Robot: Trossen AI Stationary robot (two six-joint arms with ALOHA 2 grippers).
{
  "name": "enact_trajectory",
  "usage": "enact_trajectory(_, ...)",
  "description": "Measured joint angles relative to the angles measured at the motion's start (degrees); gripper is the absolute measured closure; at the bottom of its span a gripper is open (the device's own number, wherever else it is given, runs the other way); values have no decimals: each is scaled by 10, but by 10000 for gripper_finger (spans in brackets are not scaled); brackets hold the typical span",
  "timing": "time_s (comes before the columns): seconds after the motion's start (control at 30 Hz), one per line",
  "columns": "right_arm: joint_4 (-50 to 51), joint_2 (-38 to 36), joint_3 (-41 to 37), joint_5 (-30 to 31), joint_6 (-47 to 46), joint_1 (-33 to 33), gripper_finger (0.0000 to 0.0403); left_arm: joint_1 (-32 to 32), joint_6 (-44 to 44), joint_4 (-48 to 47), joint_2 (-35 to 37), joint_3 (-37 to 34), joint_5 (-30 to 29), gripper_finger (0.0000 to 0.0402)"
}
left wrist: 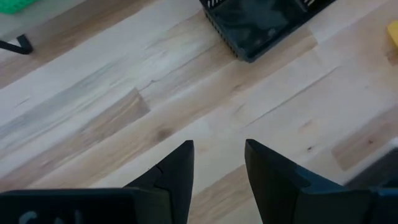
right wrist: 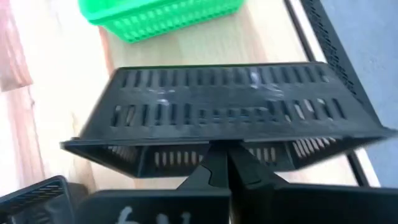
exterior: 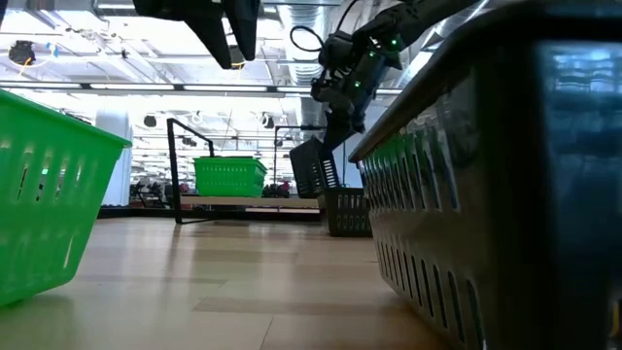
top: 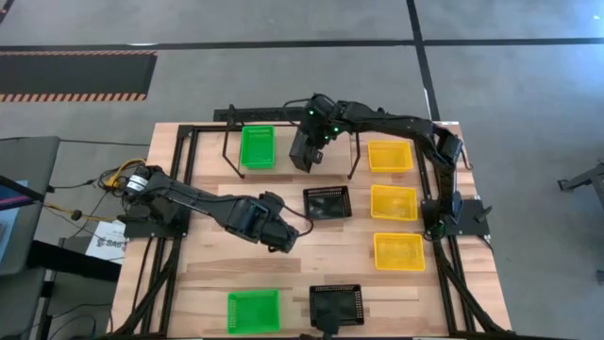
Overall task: Stack baskets on shelf by color
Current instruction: Put the middle black basket on the shelf, then stack the top black basket on top of the black basket on the shelf
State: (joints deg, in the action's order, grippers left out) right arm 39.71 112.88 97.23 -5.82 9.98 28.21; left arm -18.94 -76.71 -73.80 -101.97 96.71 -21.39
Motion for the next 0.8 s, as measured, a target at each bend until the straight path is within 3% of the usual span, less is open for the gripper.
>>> enact_trajectory(0.57,-50,0,0,-33,14,-13,403,7,-5,4,0,0,1,271)
enact_trajectory(0.8,18,-7,1,-33,9,-44,403,7,2,-2,0,0,1,271)
